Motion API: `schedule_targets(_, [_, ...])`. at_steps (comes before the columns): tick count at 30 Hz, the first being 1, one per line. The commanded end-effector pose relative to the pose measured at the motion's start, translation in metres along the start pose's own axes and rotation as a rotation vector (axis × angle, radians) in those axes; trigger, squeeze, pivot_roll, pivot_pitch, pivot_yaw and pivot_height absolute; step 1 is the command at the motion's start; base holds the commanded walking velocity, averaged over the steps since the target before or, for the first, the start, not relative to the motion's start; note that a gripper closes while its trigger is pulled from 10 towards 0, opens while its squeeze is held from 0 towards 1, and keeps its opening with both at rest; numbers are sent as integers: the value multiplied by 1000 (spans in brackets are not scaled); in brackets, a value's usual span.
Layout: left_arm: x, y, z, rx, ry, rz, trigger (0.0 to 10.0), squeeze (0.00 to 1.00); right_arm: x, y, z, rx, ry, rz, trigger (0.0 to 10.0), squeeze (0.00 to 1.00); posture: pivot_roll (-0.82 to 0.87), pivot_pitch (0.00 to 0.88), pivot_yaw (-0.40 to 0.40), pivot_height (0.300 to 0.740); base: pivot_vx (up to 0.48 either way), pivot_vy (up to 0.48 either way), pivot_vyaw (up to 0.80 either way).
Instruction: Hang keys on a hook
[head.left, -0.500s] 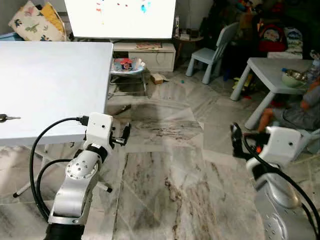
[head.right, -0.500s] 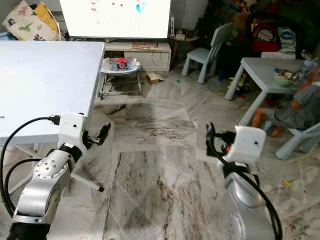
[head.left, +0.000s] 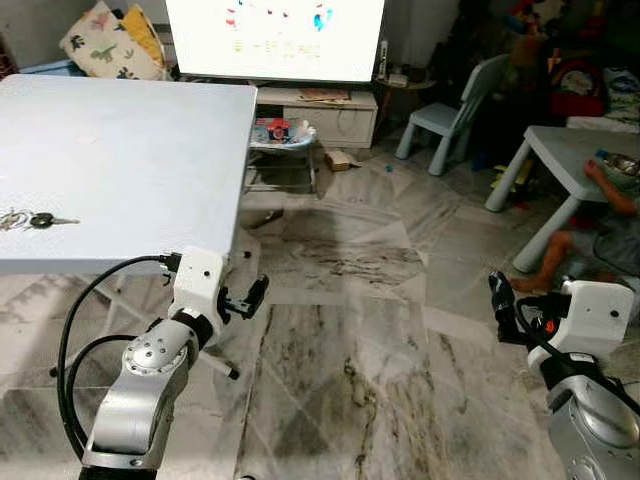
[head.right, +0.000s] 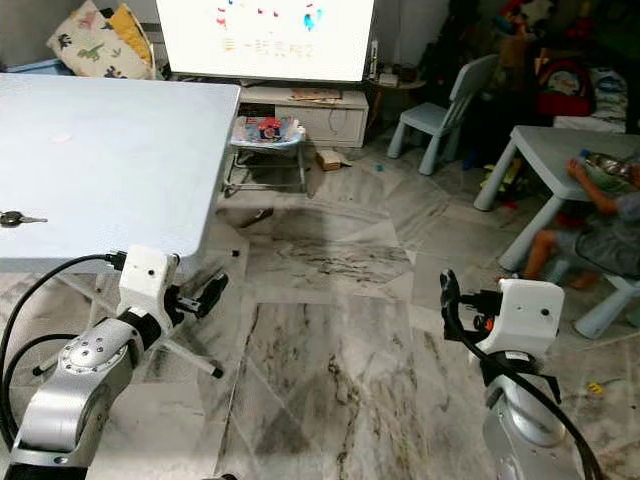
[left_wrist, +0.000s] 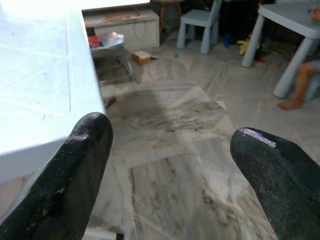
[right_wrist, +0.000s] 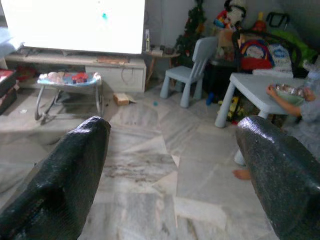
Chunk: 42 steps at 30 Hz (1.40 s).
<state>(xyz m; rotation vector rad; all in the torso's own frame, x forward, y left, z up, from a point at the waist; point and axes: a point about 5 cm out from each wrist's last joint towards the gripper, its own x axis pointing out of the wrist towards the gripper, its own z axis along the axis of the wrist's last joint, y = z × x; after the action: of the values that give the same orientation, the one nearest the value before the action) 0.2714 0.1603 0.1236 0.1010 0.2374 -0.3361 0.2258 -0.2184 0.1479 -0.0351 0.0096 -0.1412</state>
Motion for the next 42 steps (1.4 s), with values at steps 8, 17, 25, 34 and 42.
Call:
schedule_targets(8, [-7,4,-4,32,32,-30,10000,0,-2,4,4,46,-33,-18,10000,0,104,0,-52,740,0,0,0])
schedule_targets(17, [2,1,5,-13,10,-28,10000,0,2,11,6,49,-50,-16,10000,0,94,0,-55,740,0,270,0])
schedule_targets(25, [3,1,10,-13,-8,-11,10000,0,5,15,12,57,-72,-4,10000,0,98,0,-60,740,0,472,0])
schedule_targets(34, [6,-3,16,-2,-20,-27,10000,0,7,17,13,64,-82,-8,10000,0,100,0,-46,740,0,472,0])
schedule_targets(42, [10,-6,20,-1,-30,-12,10000,0,12,17,18,69,-101,-8,10000,0,97,0,-48,740,0,472,0])
